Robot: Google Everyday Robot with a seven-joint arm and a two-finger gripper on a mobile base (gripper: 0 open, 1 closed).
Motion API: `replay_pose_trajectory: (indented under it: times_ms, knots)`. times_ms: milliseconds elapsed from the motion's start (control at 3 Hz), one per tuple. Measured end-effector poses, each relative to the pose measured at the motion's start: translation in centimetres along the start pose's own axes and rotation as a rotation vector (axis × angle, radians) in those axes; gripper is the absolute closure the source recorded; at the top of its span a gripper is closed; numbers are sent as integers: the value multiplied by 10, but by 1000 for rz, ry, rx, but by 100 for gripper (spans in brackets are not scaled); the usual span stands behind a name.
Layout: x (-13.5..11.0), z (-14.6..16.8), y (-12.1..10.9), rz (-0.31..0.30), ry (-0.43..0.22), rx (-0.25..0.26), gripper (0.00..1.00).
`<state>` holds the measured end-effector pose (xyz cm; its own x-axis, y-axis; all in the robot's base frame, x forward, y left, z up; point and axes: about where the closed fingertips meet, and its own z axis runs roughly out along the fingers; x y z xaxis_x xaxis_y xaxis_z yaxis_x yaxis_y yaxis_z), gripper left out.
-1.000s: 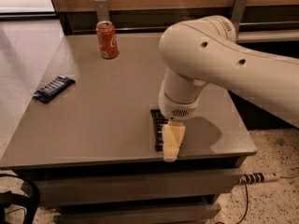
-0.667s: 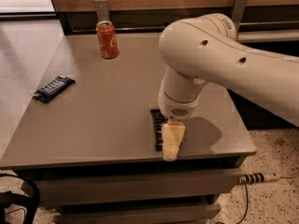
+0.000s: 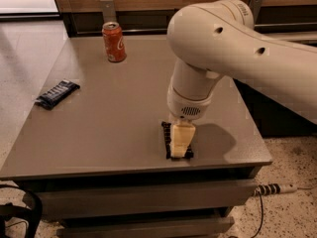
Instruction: Move rxbar chocolate near coke can
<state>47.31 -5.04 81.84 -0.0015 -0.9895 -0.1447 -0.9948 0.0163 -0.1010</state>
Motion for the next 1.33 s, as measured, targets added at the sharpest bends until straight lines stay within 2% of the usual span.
replay_pose_trajectory:
  times_ms: [333, 667, 1000, 1333]
  knots:
    - [4, -7, 1, 7, 11, 5, 100]
    - [11, -28, -8, 4, 40, 28, 100]
    - [17, -63, -29, -21, 47, 74, 100]
    - [21, -97, -60, -53, -6, 143, 100]
